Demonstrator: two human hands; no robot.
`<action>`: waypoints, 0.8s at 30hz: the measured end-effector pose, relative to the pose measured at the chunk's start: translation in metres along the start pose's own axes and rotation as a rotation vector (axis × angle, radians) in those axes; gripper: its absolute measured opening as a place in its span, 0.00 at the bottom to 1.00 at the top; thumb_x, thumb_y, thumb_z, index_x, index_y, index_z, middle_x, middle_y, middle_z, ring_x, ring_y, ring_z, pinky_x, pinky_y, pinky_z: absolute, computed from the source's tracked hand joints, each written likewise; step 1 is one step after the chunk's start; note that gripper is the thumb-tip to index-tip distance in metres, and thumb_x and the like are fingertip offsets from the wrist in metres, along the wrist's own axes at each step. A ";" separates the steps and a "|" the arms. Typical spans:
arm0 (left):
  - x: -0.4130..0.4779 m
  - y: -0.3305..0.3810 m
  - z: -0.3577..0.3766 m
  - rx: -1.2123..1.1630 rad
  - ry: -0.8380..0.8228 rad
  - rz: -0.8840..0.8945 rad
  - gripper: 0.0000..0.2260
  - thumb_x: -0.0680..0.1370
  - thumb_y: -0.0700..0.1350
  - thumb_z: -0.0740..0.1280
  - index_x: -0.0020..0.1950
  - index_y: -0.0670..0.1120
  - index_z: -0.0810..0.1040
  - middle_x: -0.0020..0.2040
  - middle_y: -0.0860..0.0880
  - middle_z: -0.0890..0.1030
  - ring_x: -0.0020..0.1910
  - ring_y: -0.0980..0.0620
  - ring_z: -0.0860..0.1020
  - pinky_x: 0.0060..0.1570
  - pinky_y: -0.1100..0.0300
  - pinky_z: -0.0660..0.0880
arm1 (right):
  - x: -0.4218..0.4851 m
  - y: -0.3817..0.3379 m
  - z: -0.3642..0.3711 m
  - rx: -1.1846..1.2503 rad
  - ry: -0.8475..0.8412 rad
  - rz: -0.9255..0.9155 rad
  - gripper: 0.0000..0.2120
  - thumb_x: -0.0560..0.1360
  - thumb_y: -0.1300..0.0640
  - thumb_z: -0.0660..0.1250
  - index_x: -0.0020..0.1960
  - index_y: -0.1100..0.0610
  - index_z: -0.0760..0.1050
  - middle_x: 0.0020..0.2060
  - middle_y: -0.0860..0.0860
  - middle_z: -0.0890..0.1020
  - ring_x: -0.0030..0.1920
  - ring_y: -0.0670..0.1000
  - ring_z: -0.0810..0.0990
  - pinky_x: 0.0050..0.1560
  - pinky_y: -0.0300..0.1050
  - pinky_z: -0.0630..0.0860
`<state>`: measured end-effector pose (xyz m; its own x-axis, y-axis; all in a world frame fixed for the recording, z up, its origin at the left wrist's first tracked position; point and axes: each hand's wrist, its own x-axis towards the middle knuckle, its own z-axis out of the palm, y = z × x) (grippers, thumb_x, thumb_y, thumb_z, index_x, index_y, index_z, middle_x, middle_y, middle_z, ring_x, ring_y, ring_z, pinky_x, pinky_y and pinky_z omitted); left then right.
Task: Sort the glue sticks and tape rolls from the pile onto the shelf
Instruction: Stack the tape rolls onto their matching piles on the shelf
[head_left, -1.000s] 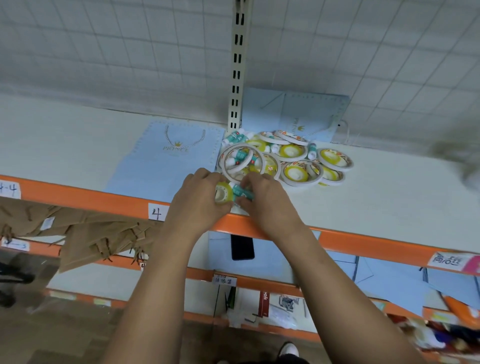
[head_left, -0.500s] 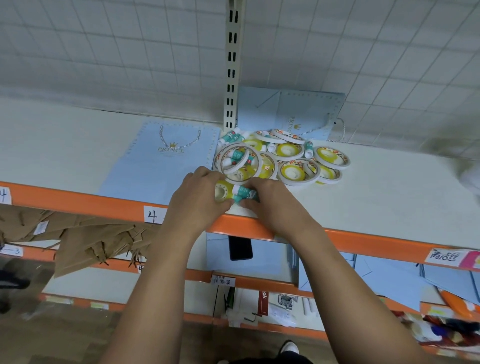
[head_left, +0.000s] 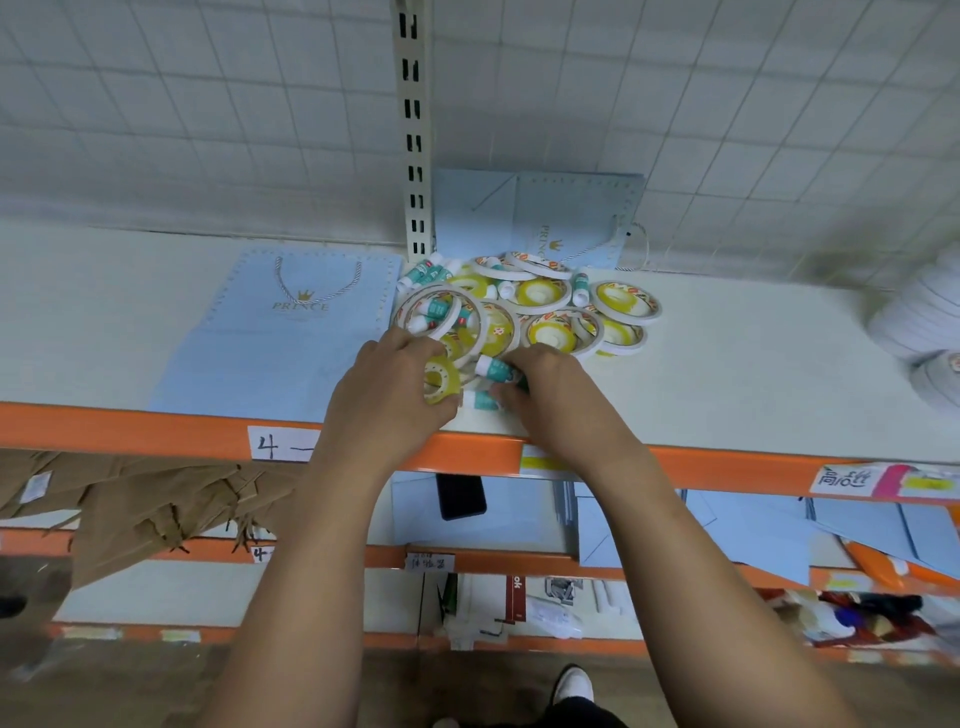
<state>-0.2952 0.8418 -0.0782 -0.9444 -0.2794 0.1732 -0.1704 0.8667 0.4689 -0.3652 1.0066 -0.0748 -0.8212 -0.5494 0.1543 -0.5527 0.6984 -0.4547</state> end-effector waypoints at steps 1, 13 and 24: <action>0.000 0.001 0.000 0.002 -0.005 0.003 0.24 0.72 0.54 0.72 0.67 0.51 0.74 0.61 0.50 0.72 0.60 0.47 0.70 0.53 0.50 0.74 | -0.001 0.001 0.000 0.002 0.019 0.000 0.08 0.77 0.56 0.67 0.53 0.59 0.79 0.48 0.57 0.79 0.49 0.57 0.77 0.45 0.47 0.70; 0.011 0.071 0.029 -0.069 -0.036 0.200 0.24 0.72 0.51 0.73 0.66 0.51 0.75 0.61 0.51 0.71 0.62 0.48 0.69 0.57 0.51 0.72 | -0.048 0.057 -0.042 0.137 0.229 0.201 0.13 0.77 0.52 0.67 0.58 0.56 0.72 0.41 0.53 0.81 0.44 0.55 0.79 0.43 0.50 0.75; 0.005 0.262 0.126 -0.099 -0.172 0.497 0.23 0.72 0.52 0.71 0.66 0.53 0.74 0.59 0.53 0.72 0.59 0.50 0.69 0.55 0.53 0.72 | -0.171 0.198 -0.141 0.128 0.337 0.445 0.07 0.75 0.60 0.65 0.53 0.59 0.73 0.45 0.53 0.78 0.43 0.52 0.75 0.41 0.45 0.68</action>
<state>-0.3798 1.1201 -0.0638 -0.9384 0.2336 0.2546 0.3285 0.8318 0.4474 -0.3541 1.3038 -0.0672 -0.9824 -0.0233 0.1854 -0.1386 0.7563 -0.6394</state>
